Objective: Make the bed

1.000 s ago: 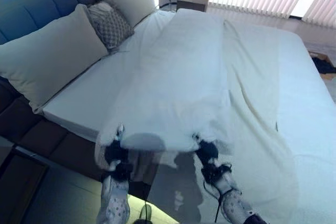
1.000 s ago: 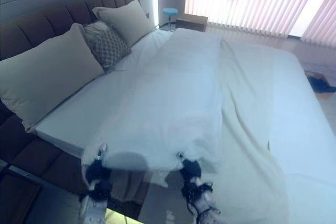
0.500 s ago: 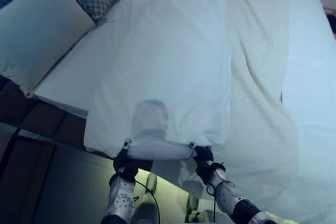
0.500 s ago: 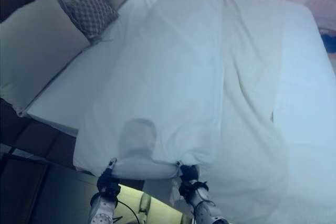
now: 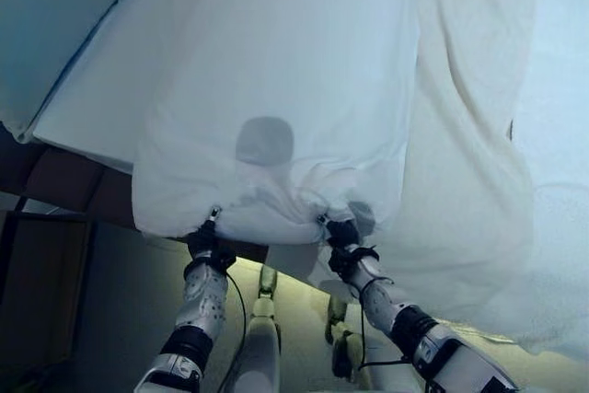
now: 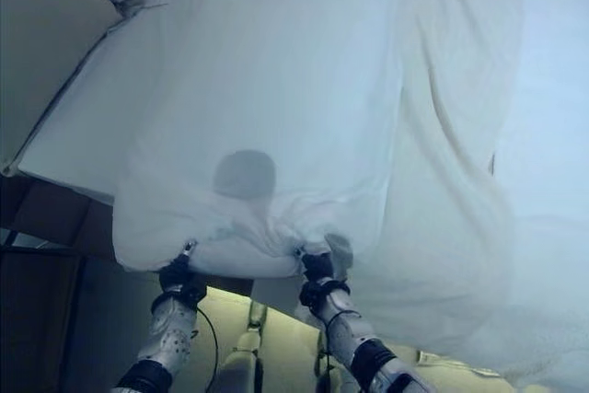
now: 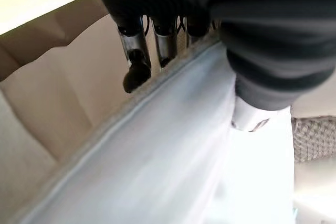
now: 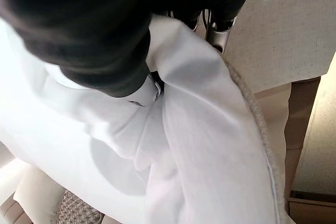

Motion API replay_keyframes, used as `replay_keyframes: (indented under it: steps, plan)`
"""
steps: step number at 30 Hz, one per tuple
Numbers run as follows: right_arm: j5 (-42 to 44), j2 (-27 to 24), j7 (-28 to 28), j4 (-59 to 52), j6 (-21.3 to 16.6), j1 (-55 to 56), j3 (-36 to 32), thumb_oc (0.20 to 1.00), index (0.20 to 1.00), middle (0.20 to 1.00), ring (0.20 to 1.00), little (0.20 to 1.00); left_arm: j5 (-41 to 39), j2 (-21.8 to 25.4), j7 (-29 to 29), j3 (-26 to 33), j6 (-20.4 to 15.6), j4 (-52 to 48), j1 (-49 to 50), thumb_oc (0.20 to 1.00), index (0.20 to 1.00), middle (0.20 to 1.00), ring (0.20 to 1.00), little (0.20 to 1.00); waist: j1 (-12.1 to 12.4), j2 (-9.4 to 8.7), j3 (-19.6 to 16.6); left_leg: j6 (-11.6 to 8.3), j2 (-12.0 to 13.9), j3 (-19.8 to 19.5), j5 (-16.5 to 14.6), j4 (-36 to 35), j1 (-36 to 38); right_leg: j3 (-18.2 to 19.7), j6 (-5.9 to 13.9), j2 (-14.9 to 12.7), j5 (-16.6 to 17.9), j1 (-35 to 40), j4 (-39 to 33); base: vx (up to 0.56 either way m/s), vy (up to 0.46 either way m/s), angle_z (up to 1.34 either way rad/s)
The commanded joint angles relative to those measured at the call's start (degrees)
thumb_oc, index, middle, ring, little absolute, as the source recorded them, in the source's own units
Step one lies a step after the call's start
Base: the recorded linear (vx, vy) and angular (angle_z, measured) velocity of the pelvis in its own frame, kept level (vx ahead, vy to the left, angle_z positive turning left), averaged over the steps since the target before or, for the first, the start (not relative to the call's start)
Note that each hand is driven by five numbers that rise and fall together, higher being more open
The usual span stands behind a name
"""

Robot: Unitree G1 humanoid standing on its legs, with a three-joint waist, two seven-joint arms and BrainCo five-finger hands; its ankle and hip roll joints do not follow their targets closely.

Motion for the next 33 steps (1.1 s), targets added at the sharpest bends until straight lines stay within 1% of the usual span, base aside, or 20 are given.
replay_keyframes:
  steps: [1,4,5,6,7,9,12,15,17,18,19,20,21,22,23,24,25,27,30,33]
  plan:
    - [1.3,0.6,-1.6,0.5,-3.4,-0.3,-0.4,0.200,0.200,0.200,0.200,0.200,1.9,5.6,4.1,3.2,-6.4,-1.3,-3.0,0.200,0.200,0.200,0.200,0.200,1.2,-2.60,-0.6,1.42,-4.1,2.3,2.9,-3.1,-2.4,1.9,7.54,-5.0,10.1,-3.5,-7.2,0.02,0.056,-0.01]
    - [2.9,1.8,-3.0,2.8,-3.4,-1.1,-1.3,0.200,0.200,0.200,0.200,0.200,2.5,5.9,6.3,3.2,-6.7,-0.6,-4.3,0.200,0.200,0.200,0.200,0.200,1.7,-2.38,0.3,1.64,-4.5,2.7,2.6,-2.7,-3.1,2.0,7.75,-5.6,10.3,-4.1,-7.2,0.01,0.046,-0.02]
    - [5.6,3.1,-4.7,5.5,-3.6,-1.6,-2.3,1.000,1.000,1.000,1.000,1.000,4.0,6.0,8.1,2.3,-5.3,1.1,-5.6,1.000,1.000,1.000,1.000,1.000,1.8,-2.05,1.0,1.73,-4.9,2.8,2.4,-2.4,-3.4,1.9,7.87,-5.9,10.3,-4.1,-7.1,0.01,0.051,-0.04]
    - [5.6,3.1,-4.6,5.5,-3.6,-1.6,-2.3,1.000,1.000,1.000,1.000,1.000,4.0,6.0,8.2,2.3,-5.3,1.1,-5.7,1.000,1.000,1.000,1.000,1.000,1.8,-2.06,0.9,1.74,-4.9,2.8,2.6,-2.4,-3.6,1.9,7.87,-5.9,10.4,-4.3,-7.2,0.03,0.075,-0.03]
    - [9.6,4.8,-5.5,8.5,-3.2,-1.7,-3.6,1.000,1.000,1.000,1.000,1.000,5.7,5.7,10.1,1.3,-4.0,2.6,-7.6,1.000,1.000,1.000,1.000,1.000,2.0,-1.58,1.6,1.87,-5.3,3.0,2.3,-2.1,-3.7,1.8,7.96,-6.3,10.5,-4.1,-7.1,0.01,0.047,-0.01]
    - [10.3,5.2,-5.5,9.2,-3.0,-1.6,-3.7,1.000,1.000,1.000,1.000,1.000,6.7,5.8,10.8,1.1,-3.4,3.1,-8.2,1.000,1.000,1.000,1.000,1.000,2.0,-1.40,1.8,1.92,-5.5,3.1,2.4,-2.0,-4.0,1.6,8.05,-6.5,10.6,-4.3,-7.2,0.01,0.052,0.08]
    - [7.8,5.3,-5.6,13.8,-0.8,1.0,-3.6,1.000,1.000,1.000,1.000,1.000,10.4,5.6,13.0,1.1,-1.9,5.3,-7.9,1.000,1.000,1.000,1.000,1.000,1.8,-1.02,2.1,2.18,-6.0,3.7,1.8,-1.8,-3.6,1.6,8.35,-7.0,10.6,-3.8,-7.2,0.03,0.062,0.05]
    - [6.4,4.7,-5.3,16.0,0.2,3.6,-3.8,1.000,1.000,1.000,1.000,1.000,11.2,5.2,13.8,1.6,-1.8,5.9,-7.0,1.000,1.000,1.000,1.000,1.000,1.5,-0.87,1.9,2.37,-6.2,4.0,1.7,-2.0,-3.5,1.7,8.47,-7.3,10.6,-3.8,-7.3,0.02,0.048,0.02]
    - [2.0,3.3,-4.2,18.9,2.2,5.9,-4.2,1.000,1.000,1.000,1.000,1.000,11.5,4.8,14.0,2.6,-1.8,7.0,-5.5,1.000,1.000,1.000,1.000,1.000,1.2,-0.71,1.7,2.58,-6.4,4.4,1.4,-2.0,-3.1,1.9,8.61,-7.5,10.6,-3.6,-7.2,0.03,0.055,0.01]
    - [-6.4,1.0,-2.9,20.8,4.3,7.0,-3.6,1.000,1.000,1.000,1.000,1.000,11.3,4.6,13.7,3.8,-2.0,8.1,-4.3,1.000,1.000,1.000,1.000,1.000,0.9,-0.56,1.5,2.75,-6.6,4.8,1.1,-1.9,-2.7,1.9,8.73,-7.7,10.6,-3.3,-7.1,0.02,0.041,0.01]
    - [-6.4,1.0,-2.9,20.8,4.3,7.0,-3.6,1.000,1.000,1.000,1.000,1.000,11.3,4.6,13.7,3.8,-2.0,8.1,-4.3,1.000,1.000,1.000,1.000,1.000,0.9,-0.57,1.5,2.75,-6.6,4.8,1.1,-1.9,-2.7,1.9,8.73,-7.7,10.6,-3.3,-7.1,0.02,0.040,-0.03]
    - [-12.4,-0.6,-2.1,22.0,5.2,7.5,-3.1,1.000,1.000,1.000,1.000,1.000,11.2,4.5,13.5,4.5,-2.2,8.9,-3.4,1.000,1.000,1.000,1.000,1.000,0.7,-0.45,1.4,2.87,-6.7,5.0,0.9,-1.8,-2.4,2.0,8.78,-7.8,10.5,-3.1,-7.1,0.02,0.032,-0.07]
    - [-22.8,-3.6,-1.5,23.3,6.8,7.7,-2.4,1.000,1.000,1.000,1.000,1.000,10.2,4.6,12.9,6.1,-2.3,10.3,-2.3,1.000,1.000,1.000,1.000,1.000,0.4,-0.20,1.2,3.01,-6.7,5.3,0.7,-1.7,-1.8,2.3,8.80,-7.9,10.4,-2.8,-6.9,0.03,0.037,-0.08]
    - [-28.4,-5.0,-0.9,22.5,7.2,7.8,-1.2,1.000,1.000,1.000,1.000,1.000,10.0,5.0,12.6,6.8,-2.4,10.9,-1.7,1.000,1.000,1.000,1.000,1.000,0.2,-0.21,1.1,3.07,-6.7,5.6,0.4,-1.8,-1.3,2.5,8.78,-7.9,10.3,-2.5,-6.9,0.01,0.024,-0.10]
    - [-28.4,-5.0,-0.9,22.5,7.2,7.8,-1.2,1.000,1.000,1.000,1.000,1.000,10.0,5.0,12.6,6.8,-2.4,10.9,-1.7,1.000,1.000,1.000,1.000,1.000,0.1,-0.22,0.9,3.08,-6.7,5.5,0.5,-1.8,-1.5,2.5,8.78,-7.9,10.4,-2.7,-7.0,0.02,0.000,-0.11]
    - [-36.8,-7.2,-0.4,21.8,8.2,7.8,0.6,1.000,1.000,1.000,1.000,1.000,9.3,5.0,11.8,8.4,-2.5,12.5,-1.2,1.000,1.000,1.000,1.000,1.000,-0.3,-0.20,0.6,3.11,-6.6,5.8,0.3,-2.1,-0.3,3.1,8.73,-7.7,10.2,-2.1,-7.0,0.00,-0.004,-0.16]
    - [-36.8,-7.2,-0.4,21.8,8.2,7.8,0.6,1.000,1.000,1.000,1.000,1.000,9.3,5.0,11.8,8.5,-2.5,12.5,-1.2,1.000,1.000,1.000,1.000,1.000,-0.3,-0.21,0.4,3.12,-6.6,5.8,0.4,-2.1,-0.6,3.0,8.73,-7.8,10.3,-2.3,-7.1,0.01,-0.020,-0.20]
    - [-43.3,-9.2,1.9,20.4,9.0,8.1,3.1,1.000,1.000,1.000,1.000,1.000,8.5,5.2,10.5,10.3,-2.1,15.3,-1.2,1.000,1.000,1.000,1.000,1.000,-1.0,-0.25,-0.6,3.24,-6.3,6.1,0.0,-2.2,0.7,3.7,8.52,-7.4,9.7,-1.6,-6.9,0.00,-0.038,-0.17]
    - [-47.1,-9.3,3.4,20.4,9.8,8.8,4.4,1.000,1.000,1.000,1.000,1.000,8.0,5.1,9.7,11.7,-1.6,16.9,-0.8,1.000,1.000,1.000,1.000,1.000,-1.4,0.09,-1.9,3.29,-6.0,5.9,-0.3,-2.5,2.6,4.2,8.12,-6.9,8.7,-0.6,-6.4,0.01,-0.061,-0.09]
    - [-47.7,-9.5,4.0,18.2,9.8,9.1,5.1,1.000,1.000,1.000,1.000,1.000,7.1,5.1,9.1,12.9,-1.0,19.0,-0.4,1.000,1.000,1.000,1.000,1.000,-1.6,0.25,-2.6,3.16,-5.6,5.6,-0.2,-3.0,4.1,4.2,7.73,-6.4,7.8,0.4,-5.9,0.01,-0.073,-0.05]
